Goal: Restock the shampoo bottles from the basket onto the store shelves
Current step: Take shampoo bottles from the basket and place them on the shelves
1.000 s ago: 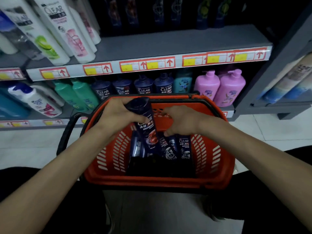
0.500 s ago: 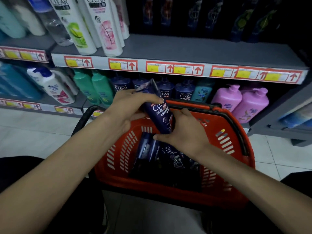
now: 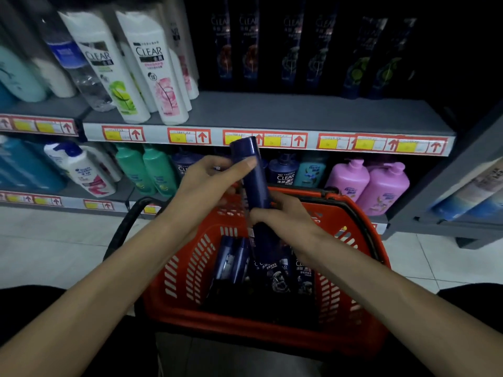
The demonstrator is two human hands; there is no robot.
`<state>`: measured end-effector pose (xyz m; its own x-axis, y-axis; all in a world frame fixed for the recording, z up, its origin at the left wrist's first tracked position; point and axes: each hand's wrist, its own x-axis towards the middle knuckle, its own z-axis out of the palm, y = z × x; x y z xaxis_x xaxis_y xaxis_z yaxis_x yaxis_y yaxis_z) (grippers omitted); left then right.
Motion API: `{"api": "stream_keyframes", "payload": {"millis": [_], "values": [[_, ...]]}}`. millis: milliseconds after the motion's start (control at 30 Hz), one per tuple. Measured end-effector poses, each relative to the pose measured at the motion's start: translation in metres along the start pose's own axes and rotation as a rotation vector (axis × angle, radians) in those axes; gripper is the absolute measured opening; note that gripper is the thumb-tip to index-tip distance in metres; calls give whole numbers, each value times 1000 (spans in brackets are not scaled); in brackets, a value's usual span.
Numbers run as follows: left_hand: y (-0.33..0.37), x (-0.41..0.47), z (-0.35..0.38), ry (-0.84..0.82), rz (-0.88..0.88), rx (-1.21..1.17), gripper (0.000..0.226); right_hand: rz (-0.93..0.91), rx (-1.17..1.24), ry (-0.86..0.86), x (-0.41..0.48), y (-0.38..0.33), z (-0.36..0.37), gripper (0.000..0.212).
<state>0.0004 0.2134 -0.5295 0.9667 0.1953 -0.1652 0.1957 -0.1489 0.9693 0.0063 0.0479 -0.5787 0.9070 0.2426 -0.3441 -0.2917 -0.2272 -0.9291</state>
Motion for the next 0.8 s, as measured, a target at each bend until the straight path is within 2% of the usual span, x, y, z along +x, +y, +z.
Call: {"api": "stream_keyframes", "payload": {"millis": [100, 200, 333, 467, 633, 700, 800], "values": [[-3, -6, 3, -22, 16, 41, 42, 87, 195, -78, -4, -3, -3, 33], [-5, -14, 7, -12, 34, 83, 33, 114, 310, -91, -3, -7, -4, 40], [1, -31, 13, -60, 62, 168, 21, 82, 428, -134, -9, -19, -13, 39], [23, -43, 21, -64, 77, 175, 21, 52, 460, -134, -17, -33, -20, 45], [55, -51, 26, -116, 82, 173, 21, -117, 323, -58, -25, -41, -24, 37], [61, -50, 30, -135, 98, 171, 22, -214, 220, 13, -24, -41, -23, 43], [57, -38, 35, -77, 118, 150, 30, -334, 4, 132, -23, -42, -16, 54]]}}
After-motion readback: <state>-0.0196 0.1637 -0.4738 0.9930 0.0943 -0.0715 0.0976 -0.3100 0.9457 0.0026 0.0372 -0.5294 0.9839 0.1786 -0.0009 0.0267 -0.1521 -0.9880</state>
